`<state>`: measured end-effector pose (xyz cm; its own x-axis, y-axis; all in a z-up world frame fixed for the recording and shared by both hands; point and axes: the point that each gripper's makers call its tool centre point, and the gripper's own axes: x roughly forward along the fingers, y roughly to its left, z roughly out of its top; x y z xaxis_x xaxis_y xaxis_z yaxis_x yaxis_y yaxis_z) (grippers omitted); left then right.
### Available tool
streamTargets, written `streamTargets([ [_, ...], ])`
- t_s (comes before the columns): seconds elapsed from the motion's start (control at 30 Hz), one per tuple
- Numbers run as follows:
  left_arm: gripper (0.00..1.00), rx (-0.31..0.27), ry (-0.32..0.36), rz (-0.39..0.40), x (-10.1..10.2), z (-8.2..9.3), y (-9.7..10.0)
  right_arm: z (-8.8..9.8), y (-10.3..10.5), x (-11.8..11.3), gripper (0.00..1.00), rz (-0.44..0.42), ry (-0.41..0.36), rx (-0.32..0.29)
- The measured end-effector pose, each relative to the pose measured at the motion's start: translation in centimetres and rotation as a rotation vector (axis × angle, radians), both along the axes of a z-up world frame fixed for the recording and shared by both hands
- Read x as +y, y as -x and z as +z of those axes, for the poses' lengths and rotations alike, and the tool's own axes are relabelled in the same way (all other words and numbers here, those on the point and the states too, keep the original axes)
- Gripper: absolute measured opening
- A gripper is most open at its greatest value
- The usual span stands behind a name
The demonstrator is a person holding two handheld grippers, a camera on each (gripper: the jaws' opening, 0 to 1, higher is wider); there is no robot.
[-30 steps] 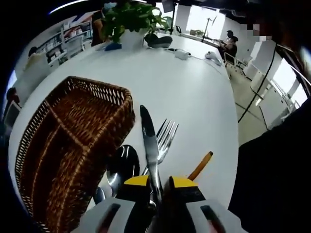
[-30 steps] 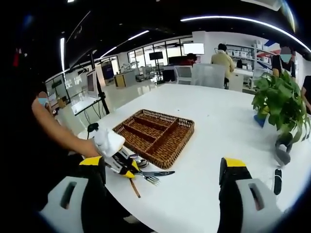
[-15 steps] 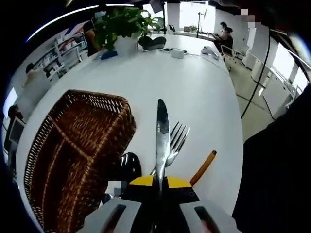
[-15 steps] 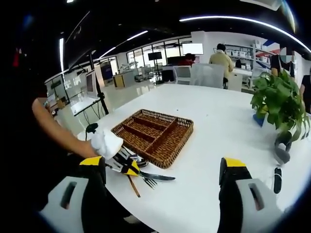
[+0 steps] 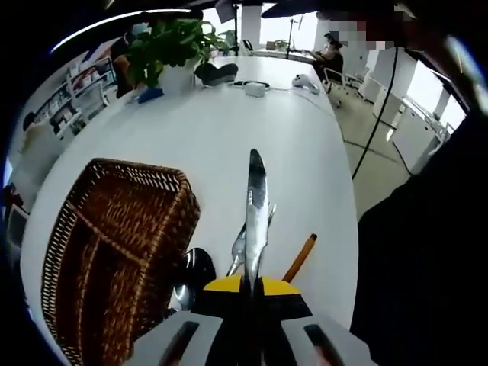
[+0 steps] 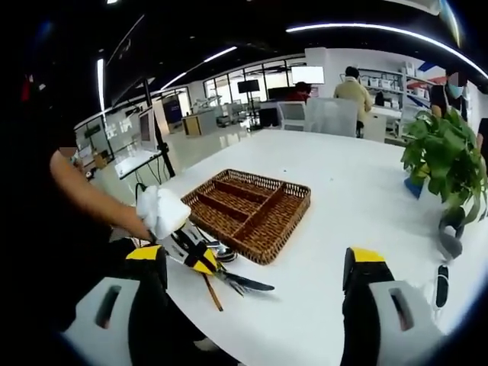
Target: Arrange the knives, forks, and spoons in their matching storage slots by inserting each utensil handle-first until every utensil is classified and aligned in the correct compartment
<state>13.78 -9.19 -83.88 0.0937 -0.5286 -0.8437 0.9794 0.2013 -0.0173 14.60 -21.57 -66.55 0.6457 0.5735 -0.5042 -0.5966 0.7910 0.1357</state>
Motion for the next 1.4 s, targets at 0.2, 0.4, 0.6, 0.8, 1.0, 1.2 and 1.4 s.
streamTargets([
  [0.2,0.03,-0.013,-0.001,-0.038,-0.2,0.9,0.5,-1.2,0.4,0.7,0.96,0.034,0.019,0.008],
  [0.4,0.03,-0.032,-0.017,-0.077,-0.2,2.3,0.7,-1.6,0.5,0.6,0.96,0.044,0.035,0.022],
  [0.6,0.03,-0.034,-0.016,-0.094,-0.4,4.9,0.6,-0.9,0.4,0.9,0.97,0.050,0.028,0.013],
  [0.8,0.03,-0.026,-0.076,-0.150,0.8,6.5,0.6,-0.1,0.1,1.2,0.98,0.064,0.037,-0.001],
  [1.0,0.03,-0.034,-0.100,-0.140,2.8,8.2,-0.3,0.5,0.0,1.3,0.98,0.073,0.044,-0.014],
  [1.2,0.03,-0.025,-0.109,-0.116,4.5,11.0,-0.7,0.9,0.0,1.2,0.98,0.073,0.049,-0.023],
  [1.4,0.03,-0.045,-0.110,-0.108,5.9,12.9,-1.0,1.4,-0.1,1.4,0.98,0.077,0.049,-0.037],
])
